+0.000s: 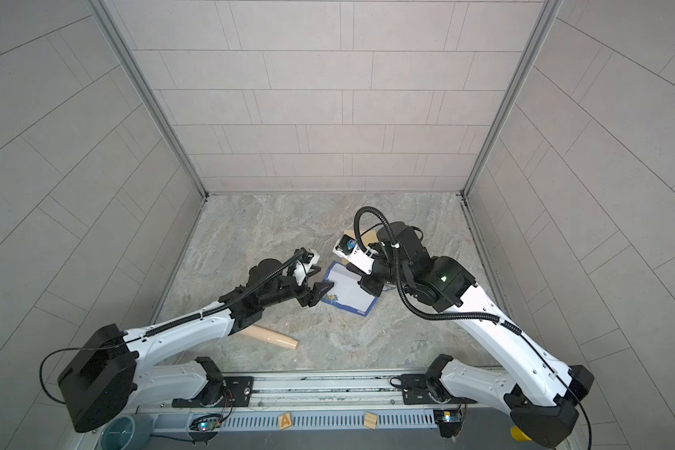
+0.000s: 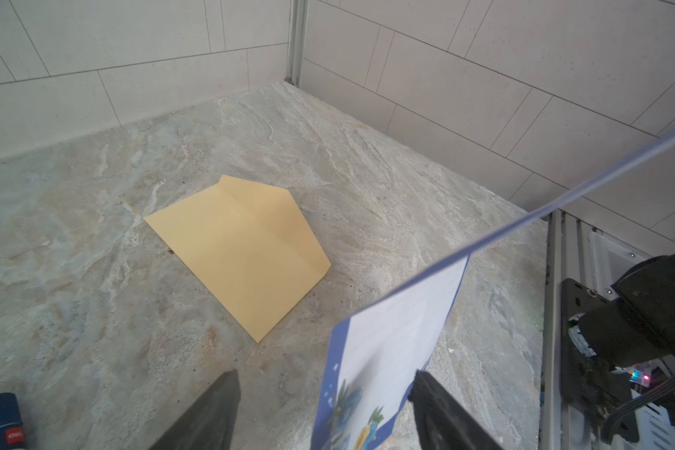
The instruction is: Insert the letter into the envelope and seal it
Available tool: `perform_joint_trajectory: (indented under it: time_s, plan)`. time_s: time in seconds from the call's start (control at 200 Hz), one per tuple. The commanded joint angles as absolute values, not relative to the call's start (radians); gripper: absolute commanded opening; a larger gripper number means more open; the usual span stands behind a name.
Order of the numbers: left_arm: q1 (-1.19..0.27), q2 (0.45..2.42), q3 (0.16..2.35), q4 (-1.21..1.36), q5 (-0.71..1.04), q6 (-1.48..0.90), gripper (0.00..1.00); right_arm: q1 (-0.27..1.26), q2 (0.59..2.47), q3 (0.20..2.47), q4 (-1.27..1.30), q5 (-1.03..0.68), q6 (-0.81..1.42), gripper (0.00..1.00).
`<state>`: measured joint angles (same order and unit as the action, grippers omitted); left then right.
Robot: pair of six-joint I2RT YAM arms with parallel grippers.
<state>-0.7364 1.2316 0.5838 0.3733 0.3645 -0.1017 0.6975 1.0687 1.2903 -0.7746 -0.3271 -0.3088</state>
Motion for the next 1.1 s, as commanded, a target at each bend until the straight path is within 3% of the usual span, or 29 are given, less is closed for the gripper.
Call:
perform_joint_trajectory:
  time_s: [0.0, 0.13, 0.33, 0.61, 0.996, 1.096]
  plan:
    - [-0.719, 1.24, 0.565, 0.449, 0.473, -0.129, 0.75, 0.696, 1.049, 1.313, -0.772, -0.363, -0.342, 0.0]
    - [-0.712, 1.259, 0.563, 0.45, 0.526, -0.121, 0.69, 0.695, 1.05, 1.316, -0.766, -0.377, -0.347, 0.0]
    - [-0.706, 1.273, 0.558, 0.483, 0.58, -0.135, 0.51, 0.695, 1.049, 1.307, -0.75, -0.382, -0.349, 0.0]
    - [-0.705, 1.266, 0.546, 0.519, 0.534, -0.161, 0.0, 0.696, 1.041, 1.286, -0.715, -0.349, -0.35, 0.0]
    - [-0.702, 1.211, 0.533, 0.526, 0.478, -0.154, 0.0, 0.7, 1.017, 1.273, -0.716, -0.326, -0.363, 0.0]
    - [-0.699, 1.201, 0.534, 0.516, 0.448, -0.152, 0.0, 0.703, 1.014, 1.278, -0.732, -0.339, -0.371, 0.08]
